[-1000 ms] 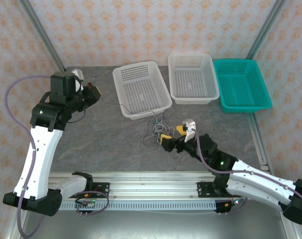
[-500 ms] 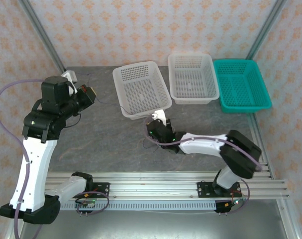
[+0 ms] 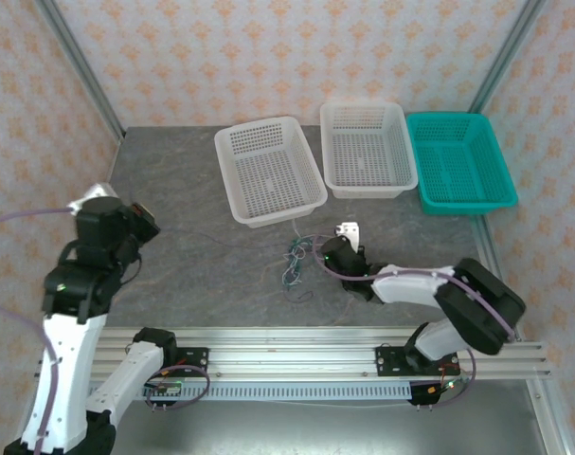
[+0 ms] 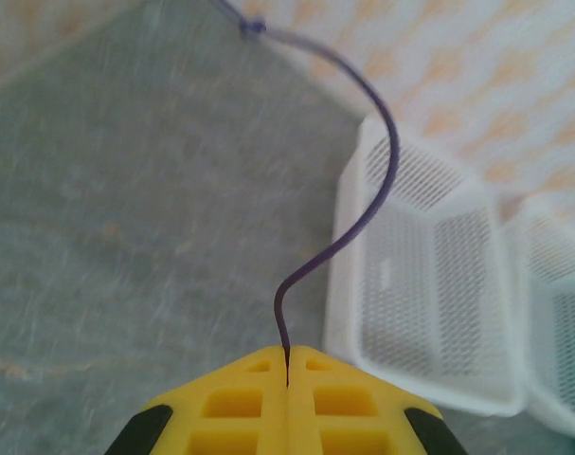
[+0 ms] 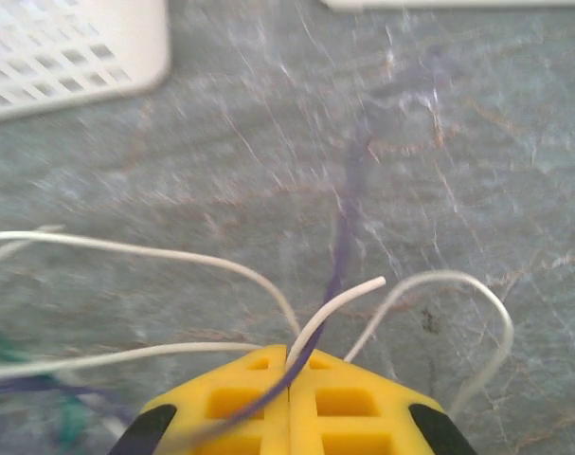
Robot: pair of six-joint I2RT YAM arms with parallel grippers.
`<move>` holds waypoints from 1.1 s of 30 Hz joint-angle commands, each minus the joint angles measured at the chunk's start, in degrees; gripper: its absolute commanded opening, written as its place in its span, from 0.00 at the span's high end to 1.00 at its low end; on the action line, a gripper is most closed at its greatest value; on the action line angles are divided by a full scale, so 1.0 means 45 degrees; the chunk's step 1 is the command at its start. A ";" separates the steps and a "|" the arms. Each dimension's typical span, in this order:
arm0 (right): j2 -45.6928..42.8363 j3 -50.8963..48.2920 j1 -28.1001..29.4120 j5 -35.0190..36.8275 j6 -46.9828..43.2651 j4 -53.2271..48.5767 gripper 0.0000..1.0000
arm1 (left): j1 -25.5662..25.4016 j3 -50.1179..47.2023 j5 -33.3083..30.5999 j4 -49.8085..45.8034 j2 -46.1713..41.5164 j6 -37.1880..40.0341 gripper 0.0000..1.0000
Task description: Untangle the cables
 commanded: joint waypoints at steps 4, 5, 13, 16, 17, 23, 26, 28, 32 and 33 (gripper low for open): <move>-0.2553 0.0085 -0.0032 -0.3182 -0.0925 -0.0587 0.71 | 0.0102 -0.2424 0.1117 0.1231 -0.0628 -0.0597 1.00; -0.3014 0.0085 -0.0032 -0.4186 -0.1103 -0.0599 0.40 | 0.0099 -0.2407 0.0911 0.1051 -0.0672 -0.0442 1.00; -0.3097 0.1856 0.0103 -0.3880 0.2354 -0.2282 0.12 | 0.0110 -0.2745 0.0479 0.0825 -0.1228 -0.0520 1.00; -0.1405 0.2439 0.0125 -0.3650 0.3255 -0.1932 0.14 | 0.0104 -0.3024 0.0678 0.1018 -0.1315 -0.0730 1.00; -0.0821 0.2651 0.0125 -0.3482 0.3221 -0.1813 0.13 | 0.0103 -0.3059 0.0722 0.1005 -0.1314 -0.0735 1.00; 0.2965 0.3468 0.0127 -0.3464 0.1930 -0.0317 0.09 | 0.0109 -0.2953 0.0313 0.0392 -0.1491 -0.0523 1.00; 0.4380 0.3950 0.0125 -0.4064 0.1728 -0.0176 0.31 | 0.0109 -0.2988 -0.0192 -0.0014 -0.1696 -0.0460 1.00; 0.4646 0.3904 0.0125 -0.3934 0.1723 -0.0164 0.55 | 0.0100 -0.3210 -0.0617 -0.0230 -0.1905 -0.0526 0.97; 0.3356 0.2696 0.0125 -0.3531 0.1071 0.0627 0.89 | 0.0105 -0.4150 -0.0949 -0.0168 -0.2398 -0.0713 0.85; 0.2756 0.2333 0.0127 -0.3489 0.0781 0.0790 0.95 | 0.0099 -0.4437 -0.0800 0.0034 -0.2494 -0.0713 0.79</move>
